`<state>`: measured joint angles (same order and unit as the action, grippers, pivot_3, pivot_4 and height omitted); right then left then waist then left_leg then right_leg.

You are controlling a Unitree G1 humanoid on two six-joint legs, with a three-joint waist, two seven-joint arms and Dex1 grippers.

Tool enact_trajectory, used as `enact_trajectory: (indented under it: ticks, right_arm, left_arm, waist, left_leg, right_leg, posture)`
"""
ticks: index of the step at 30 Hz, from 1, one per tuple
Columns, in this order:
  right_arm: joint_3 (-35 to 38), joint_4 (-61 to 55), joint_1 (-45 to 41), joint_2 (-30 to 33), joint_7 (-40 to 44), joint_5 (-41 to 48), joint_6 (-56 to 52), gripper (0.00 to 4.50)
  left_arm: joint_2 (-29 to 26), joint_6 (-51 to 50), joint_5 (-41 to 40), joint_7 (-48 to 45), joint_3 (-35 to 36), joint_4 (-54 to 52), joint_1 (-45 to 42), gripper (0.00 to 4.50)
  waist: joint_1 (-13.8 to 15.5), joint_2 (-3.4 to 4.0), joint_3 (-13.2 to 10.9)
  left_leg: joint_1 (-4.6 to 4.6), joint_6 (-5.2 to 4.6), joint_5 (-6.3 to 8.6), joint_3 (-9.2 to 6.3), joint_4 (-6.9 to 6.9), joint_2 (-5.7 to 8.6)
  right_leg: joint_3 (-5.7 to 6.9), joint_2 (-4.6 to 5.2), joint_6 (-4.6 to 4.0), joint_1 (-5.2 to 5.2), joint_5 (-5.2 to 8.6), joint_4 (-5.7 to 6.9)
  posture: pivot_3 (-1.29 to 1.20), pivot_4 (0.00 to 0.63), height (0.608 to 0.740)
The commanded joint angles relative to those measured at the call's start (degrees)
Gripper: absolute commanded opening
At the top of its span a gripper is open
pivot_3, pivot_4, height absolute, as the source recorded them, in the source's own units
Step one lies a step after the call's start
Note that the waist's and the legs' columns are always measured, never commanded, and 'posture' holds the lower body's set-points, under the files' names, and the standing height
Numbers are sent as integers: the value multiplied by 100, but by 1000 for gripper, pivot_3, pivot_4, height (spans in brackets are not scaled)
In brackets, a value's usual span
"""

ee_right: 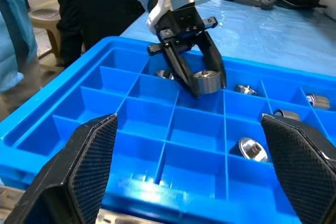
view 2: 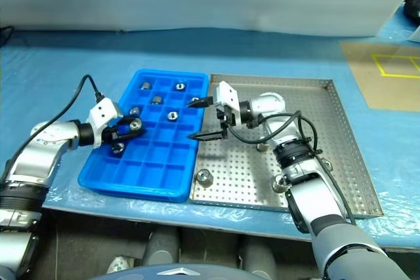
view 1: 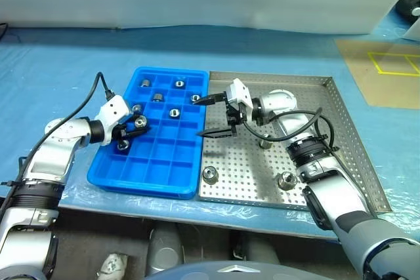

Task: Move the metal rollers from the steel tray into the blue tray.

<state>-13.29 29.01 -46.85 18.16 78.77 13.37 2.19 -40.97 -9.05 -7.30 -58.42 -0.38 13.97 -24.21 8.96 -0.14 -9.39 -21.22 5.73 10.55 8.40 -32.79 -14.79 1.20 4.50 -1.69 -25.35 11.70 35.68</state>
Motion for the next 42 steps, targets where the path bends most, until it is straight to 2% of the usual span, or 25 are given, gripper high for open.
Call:
enact_trajectory:
  ticks: [1,4,5,9,15,20,26,30,34,36,40,42]
  right_arm:
    - [145,-357,29,79,-69,70,-61,4500]
    - [165,-439,89,133,-125,64,-90,4500]
    - [165,-471,108,143,-142,70,-109,4500]
    - [156,-575,168,161,-197,86,-176,4500]
    - [210,-587,161,201,-252,90,-197,4500]
    - [361,-665,184,474,-283,96,-305,4500]
    - [684,-1312,683,1088,-588,170,-679,4500]
    - [957,-2040,1305,1469,-868,260,-1056,4500]
    - [1239,-2781,1979,1768,-1205,359,-1406,4500]
    - [1360,-3073,2282,1864,-1376,395,-1527,4500]
    - [1549,-3625,2872,1951,-1695,487,-1762,4500]
    - [1638,-3937,3157,1970,-1830,571,-1912,4500]
  left_arm:
    - [20,168,47,-107,-117,166,-85,1758]
    - [-9,98,-44,-359,-202,134,-76,1758]
    - [-33,92,-42,-405,-219,127,-74,2486]
    - [-107,44,7,-390,-215,162,-157,3713]
    - [-202,-403,-392,-773,-174,-457,-101,3713]
    - [223,-1235,-1047,-916,-318,-1356,-409,3713]
    - [991,-1118,-922,-1224,-981,-795,-1579,3713]
    - [1135,-828,-856,-2024,-1405,-242,-2244,3713]
    - [897,-163,-512,-3266,-2045,609,-2793,3713]
    - [693,151,-449,-3398,-2586,1043,-3118,3713]
    - [112,417,-1098,-3408,-4031,1160,-3803,3713]
    - [104,565,-1364,-3408,-4508,1188,-4148,3713]
  waist:
    - [-23,0,0]
    - [-31,-1,1]
    - [-32,-1,1]
    - [-31,-1,1]
    - [-32,-1,1]
    - [11,0,0]
    - [-63,-1,0]
    - [-219,-1,0]
    - [-425,-1,0]
    - [-496,-1,0]
    - [-558,-1,0]
    - [-567,-1,0]
  left_leg:
    - [0,2,-1,0,0,0]
    - [1,2,-1,0,1,-2]
    - [1,2,-1,0,3,-3]
    - [-1,-2,1,0,5,-3]
    - [-4,-5,3,0,13,-3]
    - [-12,-5,3,0,6,-1]
    - [-3,13,-10,2,0,0]
    - [4,13,-10,4,8,-1]
    - [2,11,-9,16,25,1]
    - [11,11,-10,21,36,1]
    - [17,13,-10,27,34,2]
    - [19,13,-10,32,34,5]
  right_leg:
    - [-1,0,0,0,0,0]
    - [-4,-6,-1,-1,0,-2]
    - [-5,-8,-4,-1,2,-2]
    - [-3,-10,-9,-2,6,-4]
    - [1,-10,-10,-4,6,-10]
    - [7,-2,-11,-3,7,-9]
    - [-3,-3,-10,4,6,1]
    - [-17,-21,-9,4,6,-4]
    - [-32,-29,-8,3,5,-12]
    - [-40,-30,-8,4,5,-12]
    - [-51,-31,-7,4,6,-17]
    - [-57,-31,-7,5,6,-17]
  posture:
    - [262,150,740]
    - [251,150,740]
    - [245,150,740]
    - [241,150,740]
    - [232,150,740]
    - [178,150,740]
    - [60,150,740]
    - [-43,150,740]
    - [-144,150,740]
    - [-178,150,740]
    - [-227,150,740]
    - [-247,150,740]
